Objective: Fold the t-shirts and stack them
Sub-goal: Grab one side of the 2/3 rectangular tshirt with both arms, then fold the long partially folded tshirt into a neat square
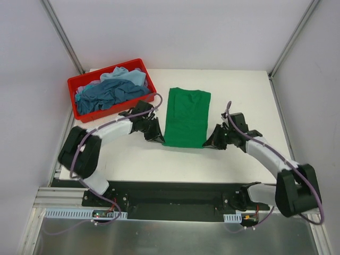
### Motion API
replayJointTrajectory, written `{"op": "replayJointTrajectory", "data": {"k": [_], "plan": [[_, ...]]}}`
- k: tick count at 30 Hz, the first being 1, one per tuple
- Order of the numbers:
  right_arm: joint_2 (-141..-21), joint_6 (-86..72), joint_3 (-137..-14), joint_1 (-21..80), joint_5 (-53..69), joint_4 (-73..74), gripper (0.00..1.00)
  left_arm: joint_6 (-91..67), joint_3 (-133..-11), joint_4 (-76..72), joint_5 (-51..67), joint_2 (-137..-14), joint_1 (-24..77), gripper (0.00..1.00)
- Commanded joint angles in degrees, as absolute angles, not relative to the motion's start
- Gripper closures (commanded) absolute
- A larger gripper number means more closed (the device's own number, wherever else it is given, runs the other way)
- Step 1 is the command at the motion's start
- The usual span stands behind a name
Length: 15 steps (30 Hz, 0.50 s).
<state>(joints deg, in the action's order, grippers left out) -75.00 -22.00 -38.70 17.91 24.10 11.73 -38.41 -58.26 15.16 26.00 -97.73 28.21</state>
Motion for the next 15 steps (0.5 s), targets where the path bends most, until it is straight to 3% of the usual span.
{"op": "replayJointTrajectory", "data": {"k": [1, 8, 15], "plan": [[-62.17, -26.27, -38.15, 18.98, 33.12, 28.90, 0.99, -39.46, -52.66, 19.42, 25.66, -80.72, 29.18, 1.00], [-47.74, -32.69, -41.39, 20.57, 41.31, 40.77, 0.99, -39.03, -51.24, 29.35, 22.94, -60.31, 29.97, 1.00], [-47.19, -32.00, -45.61, 19.78, 42.54, 43.95, 1.00, -39.02, -54.75, 31.02, 21.10, -58.09, 29.97, 1.00]]}}
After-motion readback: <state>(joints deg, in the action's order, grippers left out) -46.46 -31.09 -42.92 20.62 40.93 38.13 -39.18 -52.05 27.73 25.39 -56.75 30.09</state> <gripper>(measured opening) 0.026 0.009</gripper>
